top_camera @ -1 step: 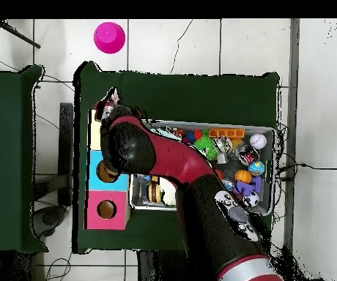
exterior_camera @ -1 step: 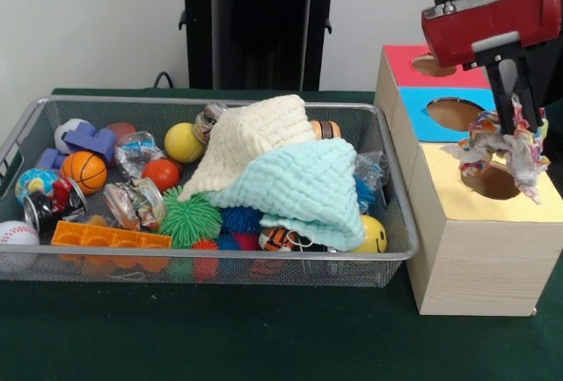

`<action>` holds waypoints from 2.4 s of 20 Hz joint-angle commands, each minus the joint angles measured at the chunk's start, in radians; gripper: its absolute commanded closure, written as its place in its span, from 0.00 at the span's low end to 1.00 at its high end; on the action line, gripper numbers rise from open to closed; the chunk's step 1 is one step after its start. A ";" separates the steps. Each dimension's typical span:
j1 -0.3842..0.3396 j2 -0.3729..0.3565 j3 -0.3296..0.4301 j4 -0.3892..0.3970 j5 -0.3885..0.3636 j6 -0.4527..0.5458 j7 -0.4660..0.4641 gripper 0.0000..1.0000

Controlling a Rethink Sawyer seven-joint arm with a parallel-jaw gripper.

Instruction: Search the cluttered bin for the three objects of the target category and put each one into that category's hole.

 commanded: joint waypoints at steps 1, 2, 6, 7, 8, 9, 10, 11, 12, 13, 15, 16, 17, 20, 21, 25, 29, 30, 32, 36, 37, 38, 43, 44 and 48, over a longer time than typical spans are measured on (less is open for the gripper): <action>-0.063 0.079 0.135 -0.031 -0.087 -0.061 0.097 1.00; -0.056 0.094 0.131 -0.038 -0.093 -0.073 0.103 1.00; -0.018 0.077 0.099 -0.045 -0.064 -0.076 0.154 1.00; -0.011 0.078 0.098 -0.046 -0.059 -0.084 0.165 1.00; -0.004 0.079 0.097 -0.046 -0.053 -0.091 0.176 1.00; 0.004 0.081 0.093 -0.048 -0.047 -0.097 0.183 1.00; 0.011 0.084 0.092 -0.049 -0.044 -0.105 0.191 1.00; 0.019 0.085 0.088 -0.050 -0.039 -0.109 0.197 1.00; 0.025 0.083 0.083 -0.048 -0.034 -0.112 0.204 1.00; 0.033 0.082 0.078 -0.049 -0.028 -0.113 0.209 1.00; 0.049 0.078 0.064 -0.049 -0.016 -0.114 0.218 1.00; 0.060 0.073 0.054 -0.050 -0.007 -0.110 0.221 1.00; 0.071 0.068 0.043 -0.052 0.002 -0.106 0.224 1.00; 0.102 0.049 0.012 -0.059 0.032 -0.081 0.230 1.00; 0.105 0.048 0.012 -0.061 0.037 -0.078 0.231 1.00; 0.064 0.067 0.062 -0.046 0.005 -0.097 0.209 1.00; -0.004 0.106 0.125 -0.028 -0.065 -0.132 0.174 1.00; -0.016 0.109 0.133 -0.022 -0.077 -0.135 0.167 1.00; -0.033 0.114 0.146 -0.015 -0.093 -0.135 0.155 1.00; -0.066 0.122 0.169 -0.015 -0.123 -0.118 0.130 1.00; -0.071 0.123 0.171 -0.015 -0.128 -0.114 0.129 1.00; -0.075 0.121 0.174 -0.015 -0.132 -0.110 0.127 1.00; -0.081 0.121 0.173 -0.016 -0.146 -0.104 0.134 1.00; -0.073 0.119 0.161 -0.017 -0.143 -0.108 0.141 1.00; -0.061 0.139 0.141 -0.004 -0.138 -0.130 0.165 1.00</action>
